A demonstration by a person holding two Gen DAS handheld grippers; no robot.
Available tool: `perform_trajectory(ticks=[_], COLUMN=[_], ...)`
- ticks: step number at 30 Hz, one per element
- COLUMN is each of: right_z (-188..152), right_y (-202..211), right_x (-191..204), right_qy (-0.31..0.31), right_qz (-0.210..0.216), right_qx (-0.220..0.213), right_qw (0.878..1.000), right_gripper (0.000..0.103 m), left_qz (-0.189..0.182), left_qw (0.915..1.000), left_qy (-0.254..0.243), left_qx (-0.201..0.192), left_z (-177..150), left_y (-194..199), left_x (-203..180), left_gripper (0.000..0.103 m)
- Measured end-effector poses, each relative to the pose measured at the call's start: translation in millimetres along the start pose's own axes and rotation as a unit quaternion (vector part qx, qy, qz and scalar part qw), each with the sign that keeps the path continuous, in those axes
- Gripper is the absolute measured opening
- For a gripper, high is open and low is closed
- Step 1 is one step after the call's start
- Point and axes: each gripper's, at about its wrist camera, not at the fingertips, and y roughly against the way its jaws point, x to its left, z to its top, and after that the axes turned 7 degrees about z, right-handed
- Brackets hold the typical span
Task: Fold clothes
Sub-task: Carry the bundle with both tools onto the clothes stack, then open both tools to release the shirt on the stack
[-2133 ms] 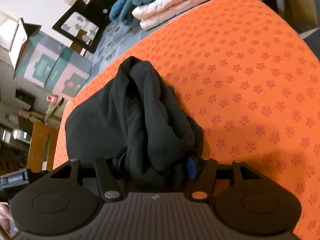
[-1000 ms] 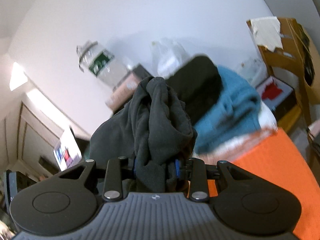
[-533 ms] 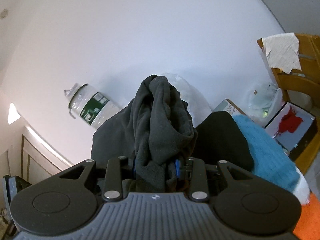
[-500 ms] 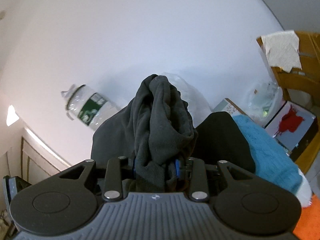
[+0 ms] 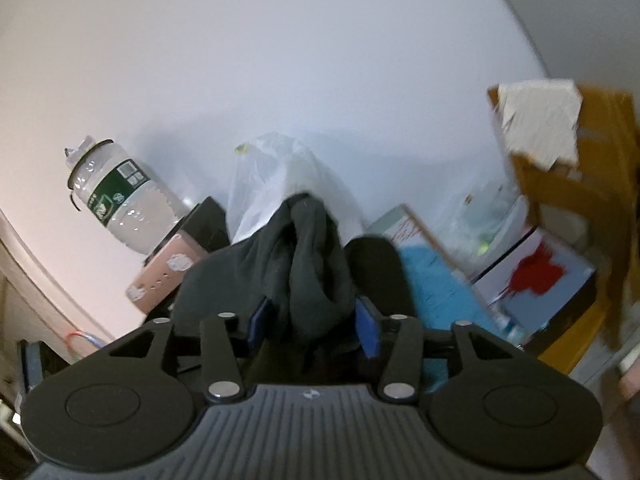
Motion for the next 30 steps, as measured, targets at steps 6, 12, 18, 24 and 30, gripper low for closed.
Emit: perform_trajectory(ticks=[6,12,18,24,30], right_z=[12,7,-12,-40,-73], right_y=[37,65,98,129,168], right_x=[19,32,44,61,85], right_qy=[0.076,0.092,0.1,0.121,0.162], right_qz=[-0.028,-0.041,-0.044,-0.049,-0.051], right_qx=[0.003,0.028,0.056,0.092,0.113], right_qw=[0.997,0.995,0.992,0.987,0.979], right_gripper=[0.058,0.059,0.062,0.065,0.079], left_qz=[0.01,0.031,0.058,0.07,0.09], left_qw=[0.9998,0.9992,0.9976,0.9965,0.993], left_qy=[-0.006,-0.013,-0.035,-0.044,-0.076], left_qx=[-0.017,-0.023,-0.013,-0.009,-0.004], left_z=[2,-3,-34,-83,-130], left_y=[18,52,89,124,154], left_x=[-14,-27,-41,-58,-75], left_gripper=[0.08,0.092,0.095,0.097,0.098])
